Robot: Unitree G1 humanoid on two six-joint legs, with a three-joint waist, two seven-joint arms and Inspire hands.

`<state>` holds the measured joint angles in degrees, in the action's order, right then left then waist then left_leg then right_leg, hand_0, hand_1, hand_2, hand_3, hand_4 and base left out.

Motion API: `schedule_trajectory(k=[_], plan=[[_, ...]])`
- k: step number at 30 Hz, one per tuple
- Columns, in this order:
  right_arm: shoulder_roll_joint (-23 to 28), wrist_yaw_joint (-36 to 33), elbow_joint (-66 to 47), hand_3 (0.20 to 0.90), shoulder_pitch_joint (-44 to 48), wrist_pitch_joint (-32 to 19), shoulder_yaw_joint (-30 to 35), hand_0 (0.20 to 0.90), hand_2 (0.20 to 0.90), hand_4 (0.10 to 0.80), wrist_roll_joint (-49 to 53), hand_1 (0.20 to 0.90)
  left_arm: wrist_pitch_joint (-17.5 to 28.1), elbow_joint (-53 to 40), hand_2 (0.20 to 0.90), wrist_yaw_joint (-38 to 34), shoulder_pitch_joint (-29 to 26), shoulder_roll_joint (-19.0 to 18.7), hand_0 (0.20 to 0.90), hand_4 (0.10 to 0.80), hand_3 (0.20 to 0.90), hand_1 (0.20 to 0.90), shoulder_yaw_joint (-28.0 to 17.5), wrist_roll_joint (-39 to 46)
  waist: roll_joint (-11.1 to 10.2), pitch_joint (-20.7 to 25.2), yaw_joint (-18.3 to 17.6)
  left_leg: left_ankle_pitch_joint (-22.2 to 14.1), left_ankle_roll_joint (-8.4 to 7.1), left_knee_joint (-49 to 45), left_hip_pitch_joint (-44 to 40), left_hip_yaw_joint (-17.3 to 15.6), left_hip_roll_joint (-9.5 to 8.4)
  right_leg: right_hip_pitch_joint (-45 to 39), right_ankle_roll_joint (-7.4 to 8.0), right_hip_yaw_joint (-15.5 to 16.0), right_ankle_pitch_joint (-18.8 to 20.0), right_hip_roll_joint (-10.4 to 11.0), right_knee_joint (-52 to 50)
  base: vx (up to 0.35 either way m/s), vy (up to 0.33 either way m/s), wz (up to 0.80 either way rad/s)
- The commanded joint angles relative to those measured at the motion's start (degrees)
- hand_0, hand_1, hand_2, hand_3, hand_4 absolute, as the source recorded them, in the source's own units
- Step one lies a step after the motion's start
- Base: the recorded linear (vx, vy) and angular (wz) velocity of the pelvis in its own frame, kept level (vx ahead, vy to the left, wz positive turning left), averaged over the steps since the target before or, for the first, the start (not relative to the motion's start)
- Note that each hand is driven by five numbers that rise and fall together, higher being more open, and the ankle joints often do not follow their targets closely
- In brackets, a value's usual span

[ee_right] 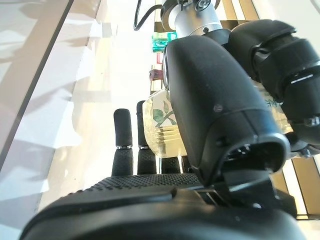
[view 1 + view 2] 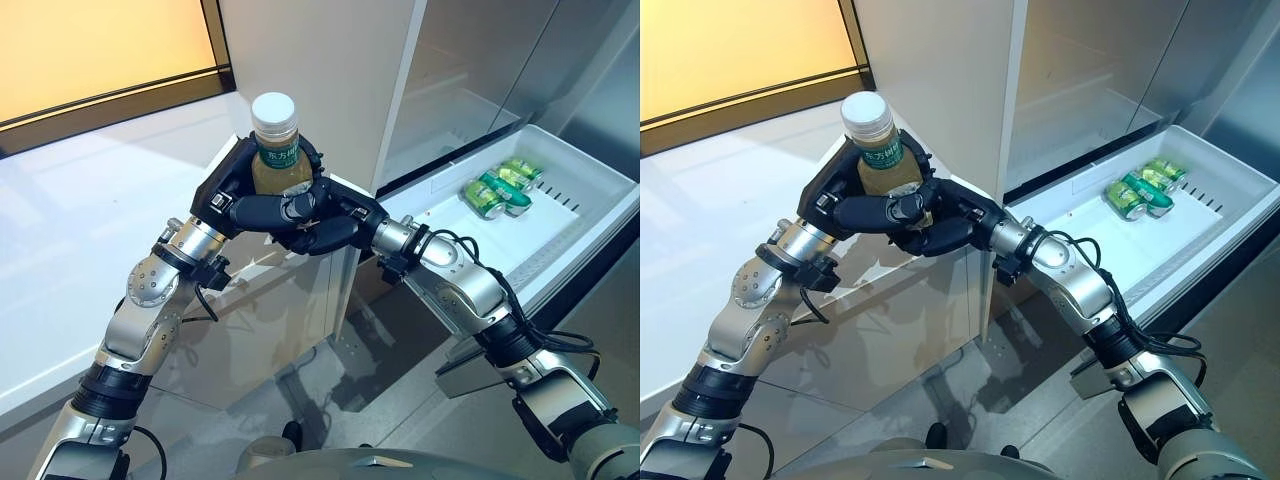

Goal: Put drinks into fridge and close the fridge

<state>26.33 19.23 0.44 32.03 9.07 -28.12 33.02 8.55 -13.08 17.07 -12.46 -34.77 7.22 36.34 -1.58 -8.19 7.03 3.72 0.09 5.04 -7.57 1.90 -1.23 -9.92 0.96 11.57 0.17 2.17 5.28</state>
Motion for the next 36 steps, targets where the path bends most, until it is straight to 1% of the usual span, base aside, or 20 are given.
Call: schedule_trajectory(k=[1, 6, 7, 8, 14, 21, 24, 26, 30, 35, 36], plan=[[-5.0, -0.3, -0.4, 0.200, 11.2, -5.6, 0.9, 0.300, 0.300, 0.100, 3.7, 0.300, 6.2, -3.9, 0.300, 0.6, -12.9, 2.7, 0.300, 0.100, 0.200, 0.300, 2.8, 7.2, -0.3, 6.7, 0.2, -6.3, 0.06, 0.0, -0.5, 3.4, -2.54, 0.4, 3.10, 0.3, -0.7, 0.9, -0.3, 0.000, 0.000, 0.00], [-5.0, -0.8, -0.1, 0.200, 11.8, -6.2, 0.8, 0.300, 0.300, 0.100, 4.1, 0.300, 5.6, -3.7, 0.300, 0.9, -13.1, 2.6, 0.300, 0.100, 0.200, 0.300, 3.2, 7.4, -0.3, 6.8, 0.2, -6.3, 0.06, 0.0, -0.4, 3.3, -2.53, 0.5, 3.16, 0.4, -0.7, 0.9, -0.3, 0.000, 0.000, 0.00], [-5.0, -0.8, -0.1, 0.200, 11.8, -6.3, 0.8, 0.300, 0.300, 0.100, 4.1, 0.300, 5.4, -3.7, 0.531, 0.8, -13.2, 2.6, 0.531, 0.369, 0.469, 0.531, 3.2, 7.3, -0.3, 6.8, 0.2, -6.3, 0.06, 0.0, -0.5, 3.3, -2.51, 0.5, 3.15, 0.3, -0.7, 0.9, -0.3, 0.000, 0.000, 0.00], [-5.0, -1.0, -0.1, 0.200, 11.8, -6.5, 0.9, 0.300, 0.300, 0.100, 4.0, 0.300, 5.3, -3.6, 0.900, 0.7, -13.2, 2.6, 0.900, 0.800, 0.900, 0.900, 3.2, 7.0, -0.2, 6.8, 0.2, -6.3, 0.07, 0.0, -0.5, 3.3, -2.51, 0.4, 3.16, 0.4, -0.7, 0.9, -0.3, 0.000, 0.000, 0.00], [-4.2, -2.4, -0.9, 0.200, 11.8, -7.7, 2.1, 0.300, 0.300, 0.100, 3.9, 0.300, 5.9, -3.3, 0.900, 0.1, -12.7, 1.8, 0.900, 0.800, 0.900, 0.900, 2.3, 6.1, -0.1, 6.9, 0.1, -6.2, 0.04, 0.0, -0.4, 3.2, -2.49, 0.5, 3.22, 0.3, -0.6, 0.9, -0.3, 0.000, 0.000, 0.00], [-1.5, -5.4, -4.6, 0.200, 11.1, -10.4, 6.4, 0.300, 0.300, 0.100, 4.2, 0.300, 7.5, -2.9, 0.900, -0.4, -10.1, -0.4, 0.900, 0.800, 0.900, 0.900, -2.2, 6.5, -0.1, 7.1, 0.1, -6.2, 0.03, 0.0, -0.1, 3.2, -2.49, 0.8, 3.20, 0.1, -0.6, 0.8, -0.3, 0.000, 0.000, 0.00], [-0.9, -6.8, -6.6, 0.200, 11.0, -11.8, 8.1, 0.300, 0.300, 0.100, 3.6, 0.300, 8.6, -2.9, 0.900, 0.1, -8.9, -0.7, 0.900, 0.800, 0.900, 0.900, -4.0, 7.3, 0.0, 7.1, 0.0, -6.2, 0.06, 0.0, -0.1, 3.3, -2.51, 0.9, 3.16, -0.1, -0.6, 0.8, -0.3, 0.000, 0.000, 0.00], [-0.4, -7.3, -7.7, 0.200, 10.9, -12.5, 9.1, 0.300, 0.300, 0.100, 3.9, 0.300, 8.8, -3.2, 0.900, 0.5, -8.1, -0.8, 0.900, 0.800, 0.900, 0.900, -5.2, 8.2, 0.0, 7.1, 0.0, -5.7, 0.10, 0.0, 0.2, 3.3, -2.58, 1.2, 3.11, -0.1, -0.1, 0.8, -0.3, -0.048, 0.002, -0.01], [0.5, -8.7, -9.4, 0.200, 10.9, -13.8, 10.6, 0.300, 0.300, 0.100, 3.9, 0.300, 8.8, -3.3, 0.900, 0.8, -6.8, -0.5, 0.900, 0.800, 0.900, 0.900, -6.7, 9.1, -0.1, 7.2, 0.0, -5.7, 0.10, 0.0, 0.3, 3.3, -2.54, 1.2, 3.10, -0.3, -0.1, 0.8, -0.3, -0.011, 0.000, 0.00], [2.5, -8.7, -13.8, 0.200, 9.6, -14.9, 13.4, 0.300, 0.300, 0.100, 4.6, 0.300, 7.2, -3.1, 0.900, 4.8, -3.4, 0.4, 0.900, 0.800, 0.900, 0.900, -8.9, 14.2, -0.2, 7.4, -0.3, -5.8, 0.12, 0.0, 0.3, 3.1, -2.49, 1.4, 3.11, -0.6, -0.1, 0.6, -0.3, 0.000, 0.000, 0.00], [2.8, -8.3, -15.0, 0.200, 8.9, -14.6, 14.4, 0.300, 0.300, 0.100, 4.9, 0.300, 6.2, -3.4, 0.900, 7.4, -2.2, 1.5, 0.900, 0.800, 0.900, 0.900, -9.2, 17.9, -0.1, 7.4, -0.4, -5.8, 0.17, 0.0, 0.3, 3.1, -2.49, 1.5, 3.06, -0.7, -0.1, 0.6, -0.3, 0.000, 0.000, 0.00]])
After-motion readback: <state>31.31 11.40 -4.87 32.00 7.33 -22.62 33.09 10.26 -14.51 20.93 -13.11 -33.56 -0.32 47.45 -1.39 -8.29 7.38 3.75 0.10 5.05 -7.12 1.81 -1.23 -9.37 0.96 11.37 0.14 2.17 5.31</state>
